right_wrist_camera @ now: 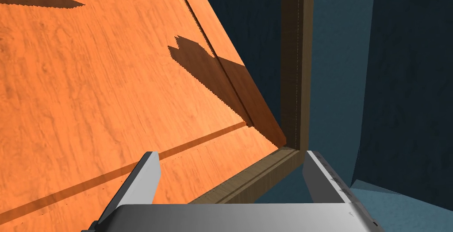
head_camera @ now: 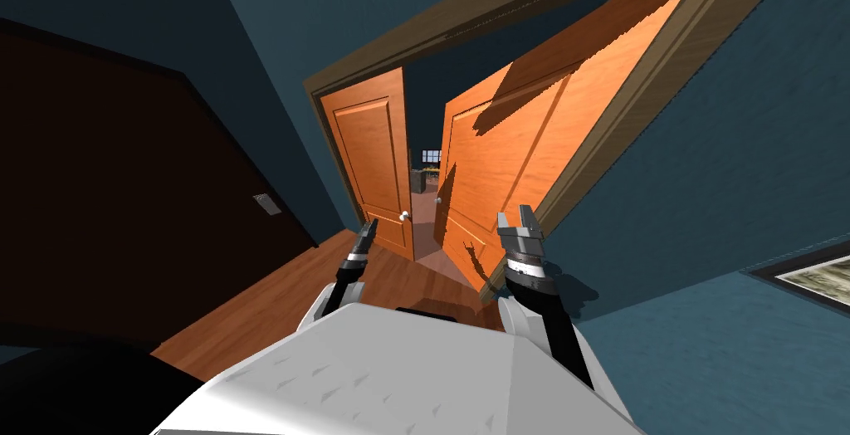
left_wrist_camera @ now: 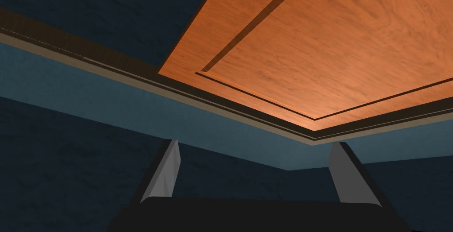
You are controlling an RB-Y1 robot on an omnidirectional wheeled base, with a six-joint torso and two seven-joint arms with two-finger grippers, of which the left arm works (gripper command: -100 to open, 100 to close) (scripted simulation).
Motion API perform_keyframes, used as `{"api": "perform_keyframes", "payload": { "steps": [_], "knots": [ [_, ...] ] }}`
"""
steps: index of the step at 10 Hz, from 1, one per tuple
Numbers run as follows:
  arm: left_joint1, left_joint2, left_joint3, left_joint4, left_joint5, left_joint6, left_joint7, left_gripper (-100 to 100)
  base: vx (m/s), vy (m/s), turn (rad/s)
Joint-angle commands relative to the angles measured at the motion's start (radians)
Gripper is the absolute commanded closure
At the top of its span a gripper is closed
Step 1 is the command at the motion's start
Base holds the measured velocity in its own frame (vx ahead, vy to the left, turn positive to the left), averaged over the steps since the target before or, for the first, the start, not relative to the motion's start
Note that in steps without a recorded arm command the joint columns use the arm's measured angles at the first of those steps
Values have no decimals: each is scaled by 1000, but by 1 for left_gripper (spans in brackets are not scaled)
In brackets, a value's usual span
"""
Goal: Push the door open
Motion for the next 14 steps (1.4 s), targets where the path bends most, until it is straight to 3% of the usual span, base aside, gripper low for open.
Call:
{"api": "perform_keyframes", "payload": {
  "steps": [1,2,4,5,7,8,9,12,13,14],
  "knots": [
    [-16,1,11,50,-24,-9,-37,-100,50,46,-86],
    [-16,1,11,58,-24,-9,-37,-100,40,36,-42],
    [-35,2,30,124,-65,-27,-99,-100,52,65,-113],
    [-35,2,30,143,-65,-27,-99,-100,42,57,-44],
    [-54,1,48,215,-106,-45,-161,-100,58,49,-109],
    [-54,1,48,229,-106,-45,-161,-100,54,56,-38],
    [-63,0,57,256,-126,-54,-191,-100,49,52,-60],
    [-73,-2,66,313,-146,-63,-221,-100,35,42,-59],
    [-82,-3,74,352,-166,-71,-251,-100,46,42,-74],
    [-82,-3,74,354,-166,-71,-251,-100,31,42,-43]
  ]
}}
